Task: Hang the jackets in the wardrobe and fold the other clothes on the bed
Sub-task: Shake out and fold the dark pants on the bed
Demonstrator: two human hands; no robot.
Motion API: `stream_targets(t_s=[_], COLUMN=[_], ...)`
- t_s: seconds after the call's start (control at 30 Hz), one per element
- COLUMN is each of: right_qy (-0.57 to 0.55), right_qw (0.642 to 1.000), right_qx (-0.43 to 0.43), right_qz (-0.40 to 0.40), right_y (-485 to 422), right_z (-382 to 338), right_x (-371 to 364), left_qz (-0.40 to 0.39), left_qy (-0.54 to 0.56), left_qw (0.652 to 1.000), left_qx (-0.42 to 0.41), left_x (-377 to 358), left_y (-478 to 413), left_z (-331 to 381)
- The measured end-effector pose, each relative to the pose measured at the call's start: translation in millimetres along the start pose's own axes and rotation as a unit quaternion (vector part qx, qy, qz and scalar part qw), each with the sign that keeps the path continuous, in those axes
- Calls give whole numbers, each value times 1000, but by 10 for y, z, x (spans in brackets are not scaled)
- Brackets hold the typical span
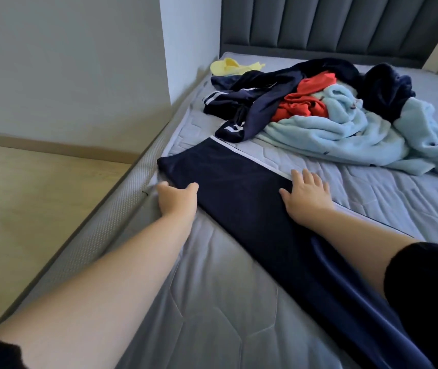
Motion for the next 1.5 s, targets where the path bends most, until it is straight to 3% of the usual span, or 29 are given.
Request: stream_targets(t_s=[0.1,0.17,0.27,0.37,0.43,0.53,0.67,0.77,0.83,0.9,0.97,1.13,1.3,1.4,1.5], right_qy=[-23,-10,-9,-7,7,43,28,22,-18,-135,-181,-147,-123,-104,-119], right_qw=[999,999,998,996,993,991,988,982,986,980,970,964,979,968,964], right_qx=[-3,6,6,1,-3,-12,-72,-127,-148,-148,-163,-211,-118,-121,-128], right_qz=[-23,-42,-63,-93,-115,-130,-136,-138,-75,-9,13,-64,-116,-193,-200], right_y=[169,297,473,731,902,1077,1354,1582,1713,1822,1903,2032,2001,1994,1978], right_z=[73,82,84,102,146,299,823,1370,1703,1967,2206,2904,3178,3270,3257], right_x=[-136,-206,-196,-144,-82,97,502,773,933,1050,1114,978,984,985,957], left_qz=[-160,-212,-134,-20,-22,-17,-57,-158,-243,-290,-312,-335,-364,-370,-321], left_qy=[151,120,38,-79,-142,-347,-483,-524,-534,-541,-533,-472,-490,-506,-507], left_qw=[967,957,983,996,980,895,759,645,612,608,621,678,640,638,648], left_qx=[131,155,121,-21,-137,-279,-432,-534,-530,-503,-483,-454,-467,-447,-469], left_x=[-296,-421,-401,-295,-324,-423,-526,-742,-919,-1133,-1374,-1942,-2288,-2382,-2446], left_y=[247,459,597,773,1055,1447,1958,2366,2595,2748,2832,2874,2729,2675,2723], left_z=[-83,-129,-125,-60,-58,-237,-420,-481,-523,-498,-398,-141,42,142,254])
Point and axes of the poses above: each hand's wrist, its own y-axis away from the middle knuckle, its own x-axis out of the back of the hand, z = x × y, the point moved 3 cm from there along -y, towards the middle knuckle, and after that the axes turned 4 degrees about -y, right-handed, at the moved point
